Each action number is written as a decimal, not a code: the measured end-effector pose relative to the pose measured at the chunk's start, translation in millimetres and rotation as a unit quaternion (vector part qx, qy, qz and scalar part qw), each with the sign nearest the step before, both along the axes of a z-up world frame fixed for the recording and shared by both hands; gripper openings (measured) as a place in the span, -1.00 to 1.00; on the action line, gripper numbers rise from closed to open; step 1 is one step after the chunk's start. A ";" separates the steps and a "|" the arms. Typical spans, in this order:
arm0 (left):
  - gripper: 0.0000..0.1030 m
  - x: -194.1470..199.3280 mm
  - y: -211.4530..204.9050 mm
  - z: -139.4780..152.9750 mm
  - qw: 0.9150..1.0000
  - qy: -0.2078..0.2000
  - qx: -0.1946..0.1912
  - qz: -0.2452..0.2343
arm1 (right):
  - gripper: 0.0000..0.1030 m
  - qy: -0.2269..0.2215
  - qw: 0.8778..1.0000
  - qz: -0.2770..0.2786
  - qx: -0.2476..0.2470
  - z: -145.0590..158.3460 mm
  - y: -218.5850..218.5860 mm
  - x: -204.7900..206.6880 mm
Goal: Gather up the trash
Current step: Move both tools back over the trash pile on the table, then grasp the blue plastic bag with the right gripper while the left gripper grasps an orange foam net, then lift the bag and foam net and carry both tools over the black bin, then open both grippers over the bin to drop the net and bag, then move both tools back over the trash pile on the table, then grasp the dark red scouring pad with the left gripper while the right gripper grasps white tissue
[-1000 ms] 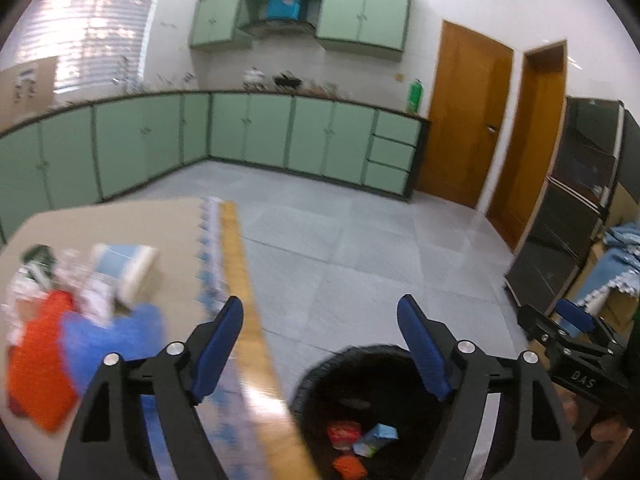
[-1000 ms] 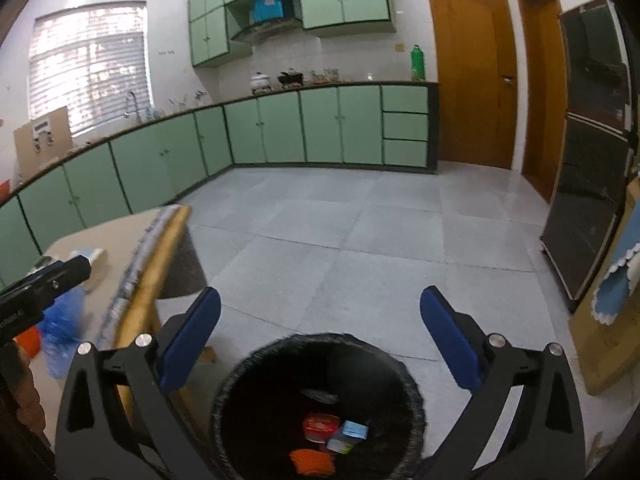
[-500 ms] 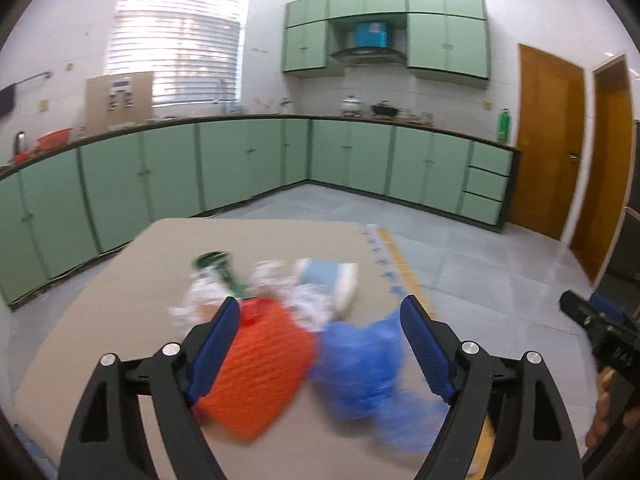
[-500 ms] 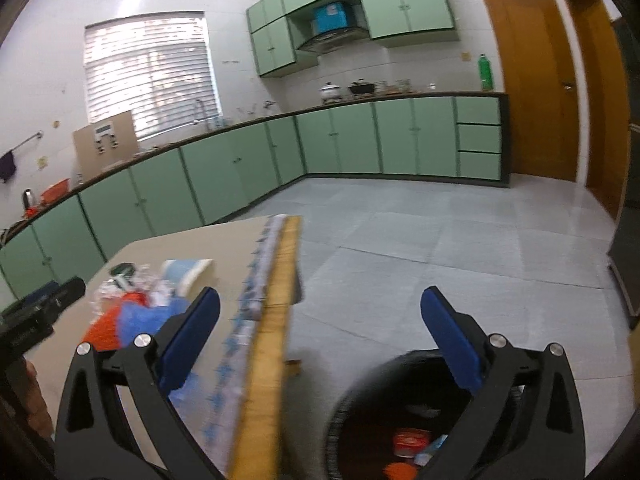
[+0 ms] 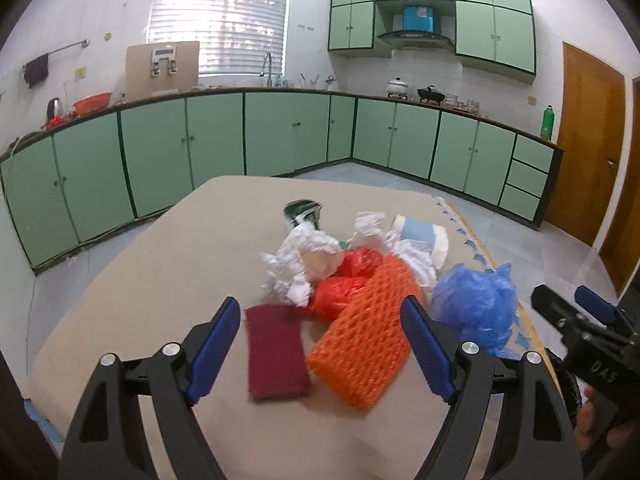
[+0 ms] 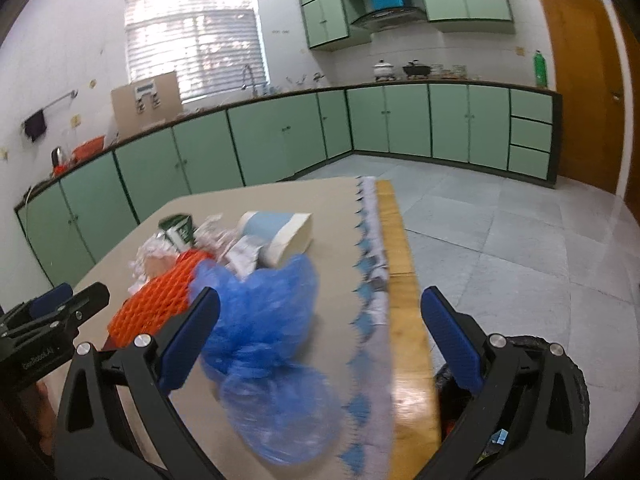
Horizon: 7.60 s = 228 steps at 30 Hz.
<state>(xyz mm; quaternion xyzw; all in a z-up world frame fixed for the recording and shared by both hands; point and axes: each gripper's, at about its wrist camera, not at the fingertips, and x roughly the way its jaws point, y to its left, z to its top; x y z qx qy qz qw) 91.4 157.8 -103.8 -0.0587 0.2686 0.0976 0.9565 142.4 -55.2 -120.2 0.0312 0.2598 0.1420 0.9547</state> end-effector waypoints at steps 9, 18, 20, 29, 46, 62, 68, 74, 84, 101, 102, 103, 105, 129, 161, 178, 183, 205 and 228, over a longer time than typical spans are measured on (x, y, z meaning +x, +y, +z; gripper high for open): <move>0.57 -2.0 24.7 -10.9 1.000 0.004 -0.009 0.009 | 0.89 0.015 0.999 0.017 -0.023 -3.8 32.7 15.1; 0.57 1.0 33.6 -12.1 1.000 0.001 -0.026 0.005 | 0.87 0.042 0.997 0.040 -0.042 -13.6 51.5 28.3; 0.57 2.1 32.8 -12.3 1.000 0.000 -0.028 0.001 | 0.62 0.047 0.997 0.051 -0.039 -15.6 52.2 29.5; 0.57 9.6 14.3 -12.5 0.999 0.003 -0.037 -0.031 | -0.29 0.065 0.992 0.107 -0.029 -18.1 53.6 24.6; 0.34 34.5 -18.6 -26.9 0.997 0.036 -0.041 -0.060 | -0.70 0.040 0.995 0.081 -0.028 2.3 6.1 21.2; -0.81 23.1 -40.0 -21.0 0.996 0.034 -0.022 -0.078 | -0.70 0.027 0.997 0.071 -0.028 11.0 -7.3 14.1; -0.82 18.4 -45.9 -8.3 0.996 0.026 -0.023 -0.081 | -0.70 0.013 0.998 0.062 -0.021 24.7 -17.4 7.2; -0.82 11.2 -52.3 4.0 0.996 0.016 -0.023 -0.087 | -0.70 0.005 0.998 0.055 -0.017 34.4 -28.3 0.6; -0.82 -0.4 -69.4 23.1 0.994 0.001 -0.025 -0.106 | -0.70 -0.004 0.999 0.046 -0.007 46.5 -42.3 -11.1; -0.82 9.7 -126.8 31.0 0.986 -0.009 -0.021 -0.167 | -0.70 -0.026 0.999 -0.016 -0.017 62.5 -99.9 -29.6; -0.82 11.7 -131.8 31.7 0.985 -0.009 -0.021 -0.172 | -0.70 -0.026 0.999 -0.020 -0.018 62.7 -104.6 -30.4; -0.82 13.0 -136.5 32.1 0.984 -0.010 -0.020 -0.176 | -0.70 -0.027 0.999 -0.026 -0.019 62.7 -109.8 -31.3; -0.82 16.0 -146.8 32.3 0.982 -0.011 -0.021 -0.186 | -0.70 -0.028 0.999 -0.035 -0.020 62.4 -118.8 -33.4; -0.82 55.2 -276.1 5.1 0.958 0.020 -0.026 -0.286 | -0.70 0.022 0.986 -0.159 -0.034 12.1 -233.2 -39.1; 0.31 80.5 -274.6 -3.9 0.960 0.030 -0.033 -0.275 | 0.79 0.041 0.971 -0.231 -0.035 -21.9 -261.5 -26.6; 0.60 45.3 -129.8 34.0 0.994 -0.024 0.013 -0.110 | 0.90 -0.023 0.987 -0.159 -0.011 19.8 -164.9 -17.7; 0.60 32.1 -77.7 29.5 0.998 -0.021 0.038 -0.048 | 0.90 -0.028 0.993 -0.118 -0.004 23.1 -115.7 -8.7; 0.59 28.7 31.2 -38.0 0.998 0.047 0.006 0.051 | 0.89 -0.026 0.999 -0.009 -0.018 11.4 35.8 25.2; -0.16 38.1 34.5 -61.4 0.994 0.091 -0.018 0.054 | 0.89 -0.011 0.999 0.011 -0.035 1.8 51.8 35.3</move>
